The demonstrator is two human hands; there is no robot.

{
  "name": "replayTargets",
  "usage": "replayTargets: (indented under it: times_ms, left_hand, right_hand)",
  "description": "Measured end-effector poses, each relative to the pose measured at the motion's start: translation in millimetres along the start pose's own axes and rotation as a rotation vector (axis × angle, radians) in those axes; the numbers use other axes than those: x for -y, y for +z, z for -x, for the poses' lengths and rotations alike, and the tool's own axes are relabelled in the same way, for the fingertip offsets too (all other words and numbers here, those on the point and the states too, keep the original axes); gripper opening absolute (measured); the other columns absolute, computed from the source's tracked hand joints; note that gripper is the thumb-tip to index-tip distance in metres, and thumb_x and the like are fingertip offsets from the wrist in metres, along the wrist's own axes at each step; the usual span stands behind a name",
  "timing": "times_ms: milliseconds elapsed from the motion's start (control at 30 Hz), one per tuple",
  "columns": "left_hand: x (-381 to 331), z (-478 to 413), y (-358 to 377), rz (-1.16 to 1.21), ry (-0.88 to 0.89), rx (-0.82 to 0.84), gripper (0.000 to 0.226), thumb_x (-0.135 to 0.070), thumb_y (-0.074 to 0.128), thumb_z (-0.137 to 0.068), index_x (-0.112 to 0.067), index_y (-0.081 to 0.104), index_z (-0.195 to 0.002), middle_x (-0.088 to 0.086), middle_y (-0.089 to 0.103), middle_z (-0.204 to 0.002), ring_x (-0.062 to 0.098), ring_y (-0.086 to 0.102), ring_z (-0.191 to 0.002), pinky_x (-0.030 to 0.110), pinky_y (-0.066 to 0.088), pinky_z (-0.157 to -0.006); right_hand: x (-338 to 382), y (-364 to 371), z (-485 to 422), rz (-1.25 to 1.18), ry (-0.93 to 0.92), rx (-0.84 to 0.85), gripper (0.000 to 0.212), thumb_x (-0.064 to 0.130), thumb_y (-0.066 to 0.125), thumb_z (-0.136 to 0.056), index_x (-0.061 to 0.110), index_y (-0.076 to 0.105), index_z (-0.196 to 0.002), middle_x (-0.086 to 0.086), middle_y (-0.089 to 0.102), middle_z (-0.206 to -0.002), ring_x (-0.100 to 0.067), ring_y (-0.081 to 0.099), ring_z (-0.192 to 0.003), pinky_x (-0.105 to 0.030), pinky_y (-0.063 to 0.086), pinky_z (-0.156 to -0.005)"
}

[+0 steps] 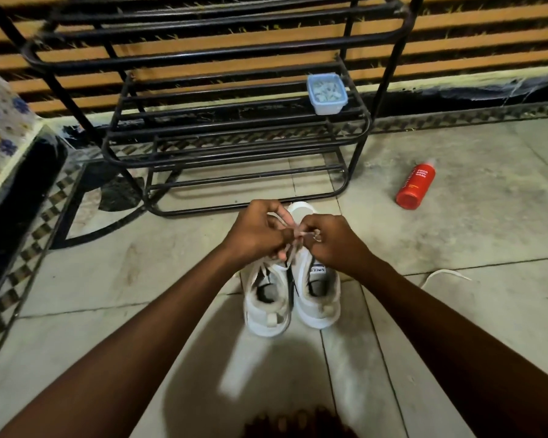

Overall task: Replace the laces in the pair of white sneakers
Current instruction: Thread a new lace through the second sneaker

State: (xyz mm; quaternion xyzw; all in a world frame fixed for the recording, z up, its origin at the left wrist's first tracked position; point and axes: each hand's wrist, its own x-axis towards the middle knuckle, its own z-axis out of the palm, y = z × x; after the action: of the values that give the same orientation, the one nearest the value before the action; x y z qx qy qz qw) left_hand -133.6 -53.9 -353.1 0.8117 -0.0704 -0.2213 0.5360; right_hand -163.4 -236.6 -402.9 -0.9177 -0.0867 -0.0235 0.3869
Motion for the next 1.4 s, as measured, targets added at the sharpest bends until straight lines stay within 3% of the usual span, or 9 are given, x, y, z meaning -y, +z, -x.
replayTargets:
  times_ms: [200, 400, 533, 700, 900, 967, 1033, 1233, 1400]
  left_hand:
    - [4, 20, -26, -0.160, -0.071, -0.080, 0.030, -0.024, 0.086, -0.083, -0.003, 0.066, -0.082, 0.016, 0.067, -0.056, 0.025, 0.057, -0.039, 0.026, 0.045, -0.044]
    - [-1, 50, -62, -0.335, -0.127, 0.153, 0.033, -0.032, 0.081, -0.087, -0.006, 0.071, -0.069, 0.010, 0.062, -0.050, 0.019, 0.047, -0.037, 0.025, 0.041, -0.046]
    - [-12, 64, -88, -0.272, -0.044, 0.309, 0.028, -0.032, 0.075, -0.093, -0.007, 0.077, -0.080, 0.012, 0.069, -0.059, 0.016, 0.044, -0.039, 0.022, 0.036, -0.043]
    - [-13, 52, -86, -0.142, 0.137, 0.067, 0.021, -0.019, 0.068, -0.098, -0.002, 0.077, -0.089, 0.010, 0.070, -0.063, 0.012, 0.047, -0.041, 0.022, 0.038, -0.040]
    - [20, 26, -105, -0.006, 0.079, -0.235, 0.021, -0.013, 0.067, -0.098, 0.006, 0.072, -0.091, 0.013, 0.069, -0.073, 0.013, 0.040, -0.044, 0.020, 0.034, -0.042]
    - [41, 23, -115, -0.023, 0.040, -0.266, 0.015, -0.010, 0.069, -0.096, 0.004, 0.074, -0.093, 0.016, 0.070, -0.077, 0.007, 0.042, -0.042, 0.018, 0.034, -0.041]
    - [65, 21, -126, -0.104, -0.003, -0.323, 0.012, -0.010, 0.070, -0.095, 0.000, 0.076, -0.092, 0.017, 0.071, -0.080, 0.001, 0.046, -0.043, 0.018, 0.037, -0.043]
    - [118, 18, -147, -0.333, -0.205, -0.513, 0.013, -0.019, 0.073, -0.094, -0.015, 0.079, -0.084, 0.009, 0.076, -0.082, 0.025, 0.069, -0.083, 0.037, 0.050, -0.080]
    - [97, 15, -116, -0.413, -0.024, -0.528, 0.008, -0.021, 0.076, -0.091, -0.015, 0.080, -0.087, 0.001, 0.074, -0.082, 0.019, 0.066, -0.082, 0.027, 0.043, -0.076]
  right_hand:
    - [-14, 7, 3, 0.054, 0.125, -0.042, 0.008, 0.015, 0.069, -0.088, 0.012, 0.065, -0.081, -0.005, 0.068, -0.074, -0.026, 0.062, -0.075, -0.031, 0.042, -0.069]
    - [-12, 10, 1, 0.064, 0.122, -0.021, 0.014, 0.014, 0.065, -0.090, 0.014, 0.059, -0.078, -0.008, 0.067, -0.075, -0.031, 0.060, -0.078, -0.038, 0.046, -0.072]
    - [-15, 6, 1, 0.053, 0.171, -0.065, 0.017, 0.014, 0.067, -0.089, 0.016, 0.059, -0.074, -0.006, 0.067, -0.074, -0.028, 0.061, -0.077, -0.031, 0.041, -0.070]
    - [9, 4, -1, -0.187, 0.119, -0.077, 0.012, 0.008, 0.073, -0.085, 0.014, 0.066, -0.078, -0.004, 0.071, -0.075, -0.027, 0.068, -0.076, -0.039, 0.052, -0.077]
    - [29, -18, -14, -0.596, 0.099, -0.170, 0.006, 0.000, 0.073, -0.085, 0.002, 0.067, -0.084, -0.023, 0.064, -0.070, -0.026, 0.063, -0.067, -0.031, 0.053, -0.066]
    - [23, -27, -16, -0.611, 0.109, -0.256, 0.004, -0.004, 0.069, -0.087, -0.005, 0.066, -0.088, -0.030, 0.060, -0.072, -0.027, 0.063, -0.069, -0.025, 0.053, -0.066]
    - [15, -35, -17, -0.612, 0.146, -0.342, 0.003, -0.007, 0.064, -0.089, -0.009, 0.064, -0.092, -0.023, 0.062, -0.072, -0.025, 0.063, -0.067, -0.022, 0.052, -0.064]
    - [-15, -45, -22, -0.554, 0.297, -0.550, 0.016, -0.011, 0.052, -0.089, 0.000, 0.063, -0.090, -0.018, 0.063, -0.077, -0.017, 0.063, -0.061, -0.019, 0.050, -0.059]
    - [-36, -38, -22, -0.301, 0.392, -0.528, 0.018, -0.005, 0.057, -0.082, 0.008, 0.068, -0.085, -0.010, 0.069, -0.077, -0.028, 0.068, -0.076, -0.039, 0.056, -0.075]
